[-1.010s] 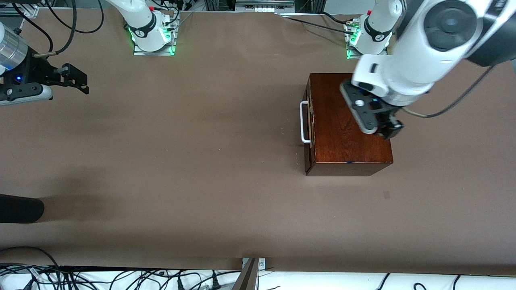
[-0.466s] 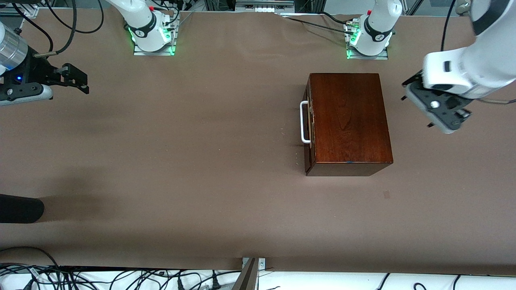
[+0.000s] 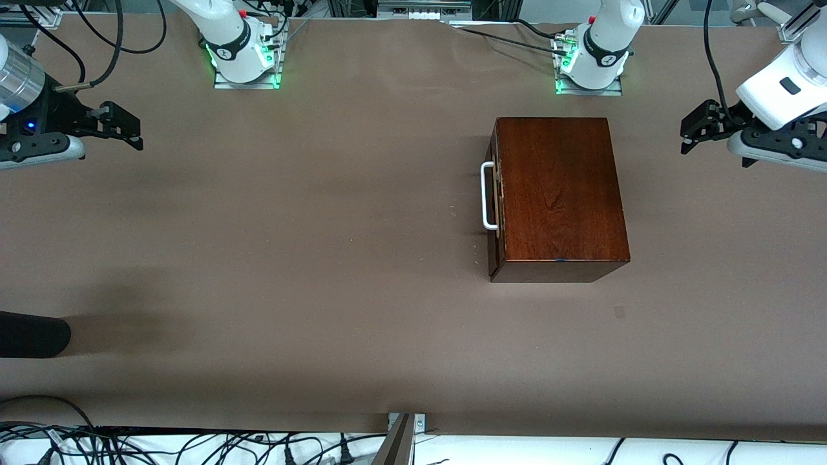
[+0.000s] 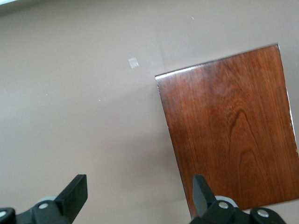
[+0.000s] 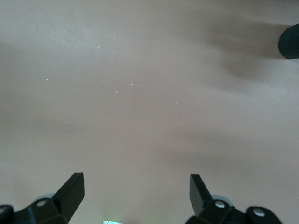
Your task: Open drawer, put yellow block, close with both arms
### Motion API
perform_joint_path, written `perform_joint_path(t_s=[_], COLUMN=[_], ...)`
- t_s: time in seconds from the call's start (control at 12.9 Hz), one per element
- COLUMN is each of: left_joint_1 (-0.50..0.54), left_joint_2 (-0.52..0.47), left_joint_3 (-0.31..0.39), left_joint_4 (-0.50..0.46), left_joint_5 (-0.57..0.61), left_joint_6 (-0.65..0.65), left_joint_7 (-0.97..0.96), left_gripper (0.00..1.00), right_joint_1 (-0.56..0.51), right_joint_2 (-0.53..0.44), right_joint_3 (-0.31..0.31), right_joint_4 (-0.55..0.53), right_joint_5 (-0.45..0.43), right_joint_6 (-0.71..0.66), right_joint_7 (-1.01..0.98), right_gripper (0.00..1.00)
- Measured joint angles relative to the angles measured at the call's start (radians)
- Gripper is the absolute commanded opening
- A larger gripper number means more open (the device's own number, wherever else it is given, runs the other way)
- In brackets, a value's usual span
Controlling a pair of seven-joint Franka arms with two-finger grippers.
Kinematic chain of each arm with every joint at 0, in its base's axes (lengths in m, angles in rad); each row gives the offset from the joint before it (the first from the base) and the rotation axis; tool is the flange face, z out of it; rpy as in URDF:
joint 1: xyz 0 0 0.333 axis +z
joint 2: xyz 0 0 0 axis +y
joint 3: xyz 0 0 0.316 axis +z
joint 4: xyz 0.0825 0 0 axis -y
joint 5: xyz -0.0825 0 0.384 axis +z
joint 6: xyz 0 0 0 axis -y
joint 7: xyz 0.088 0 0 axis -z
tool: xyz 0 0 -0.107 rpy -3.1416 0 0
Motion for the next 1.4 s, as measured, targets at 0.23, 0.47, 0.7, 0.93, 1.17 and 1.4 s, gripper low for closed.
perform_joint_path(t_s=[0.23, 0.47, 0.7, 0.93, 1.17, 1.4], left_joint_1=[0.000, 0.000, 0.000, 0.000, 0.000, 0.000], left_joint_2=[-0.013, -0.019, -0.022, -0.022, -0.022, -0.019], left_joint_3=[0.028, 0.046, 0.045, 0.045, 0.045, 0.045], left_joint_4=[-0.044, -0.049, -0.049, -0.051, -0.055, -0.062], left_joint_5=[0.000, 0.000, -0.038, -0.040, -0.040, -0.040], left_joint_6=[0.028, 0.000, -0.008, -0.006, 0.003, 0.005], left_joint_7=[-0.022, -0.034, -0.108, -0.128, -0.132, -0.132], left_gripper=[1.00, 1.00, 1.00, 1.00, 1.00, 1.00], right_joint_1=[0.000, 0.000, 0.000, 0.000, 0.000, 0.000], right_joint_2=[0.000, 0.000, 0.000, 0.000, 0.000, 0.000], right_joint_3=[0.000, 0.000, 0.000, 0.000, 0.000, 0.000], right_joint_4=[0.000, 0.000, 0.000, 0.000, 0.000, 0.000], right_joint_5=[0.000, 0.000, 0.000, 0.000, 0.000, 0.000], right_joint_6=[0.000, 0.000, 0.000, 0.000, 0.000, 0.000], right_joint_7=[0.000, 0.000, 0.000, 0.000, 0.000, 0.000], right_gripper=[1.00, 1.00, 1.00, 1.00, 1.00, 1.00])
